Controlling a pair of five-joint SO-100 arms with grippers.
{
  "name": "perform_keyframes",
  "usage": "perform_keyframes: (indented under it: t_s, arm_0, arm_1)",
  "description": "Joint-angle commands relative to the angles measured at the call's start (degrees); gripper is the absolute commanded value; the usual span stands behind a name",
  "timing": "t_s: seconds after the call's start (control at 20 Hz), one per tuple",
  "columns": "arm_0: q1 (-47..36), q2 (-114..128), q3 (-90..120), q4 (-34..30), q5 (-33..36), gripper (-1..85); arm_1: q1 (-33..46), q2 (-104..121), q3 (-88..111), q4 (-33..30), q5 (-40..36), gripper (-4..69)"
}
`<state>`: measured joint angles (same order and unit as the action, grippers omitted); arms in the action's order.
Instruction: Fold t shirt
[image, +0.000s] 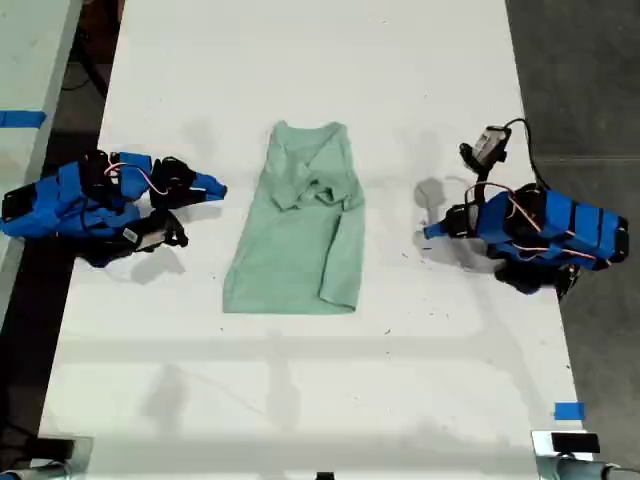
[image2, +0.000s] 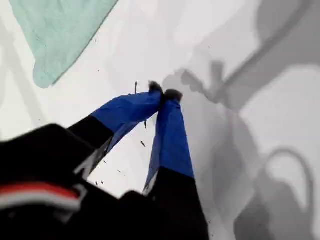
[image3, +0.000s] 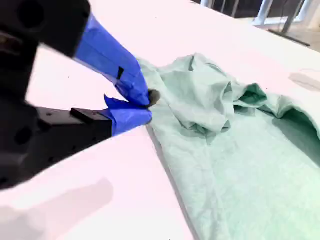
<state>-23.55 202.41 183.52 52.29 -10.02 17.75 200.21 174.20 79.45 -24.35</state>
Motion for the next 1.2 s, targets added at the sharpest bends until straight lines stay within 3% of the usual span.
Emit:
perform_keyframes:
  t_s: [0.0, 0.35, 0.45, 0.7, 0.85, 0.95, 1.15]
  arm_0:
    - [-0.18, 0.26, 1.05, -0.09, 0.18, -0.2]
    - [1.14, 0.26, 0.97, 0.35, 1.49, -0.2]
    - [4.57, 0.26, 0.26, -3.16, 3.08, -0.3]
    - [9.32, -16.52, -21.36, 8.35, -1.85, -0.1]
    - [15.03, -52.03, -49.48, 17.93, -1.23, 12.2]
    - [16.7, -71.28, -66.36, 24.87, 5.19, 19.2]
    - [19.51, -78.93, -65.74, 21.88, 11.87, 21.4]
  arm_1:
    - [-0.88, 0.7, 2.64, -0.35, 0.44, 1.8]
    - [-0.88, 0.7, 2.64, -0.35, 0.44, 1.8]
    - [-0.62, 0.7, 2.64, -0.35, 0.35, 1.8]
    - [-0.18, 0.7, 2.64, -0.35, 0.18, 1.8]
    - [-0.35, 0.7, 2.64, -0.35, 0.35, 1.8]
    - [-0.18, 0.7, 2.64, -0.35, 0.26, 1.8]
    - [-0.53, 0.7, 2.64, -0.35, 0.18, 1.8]
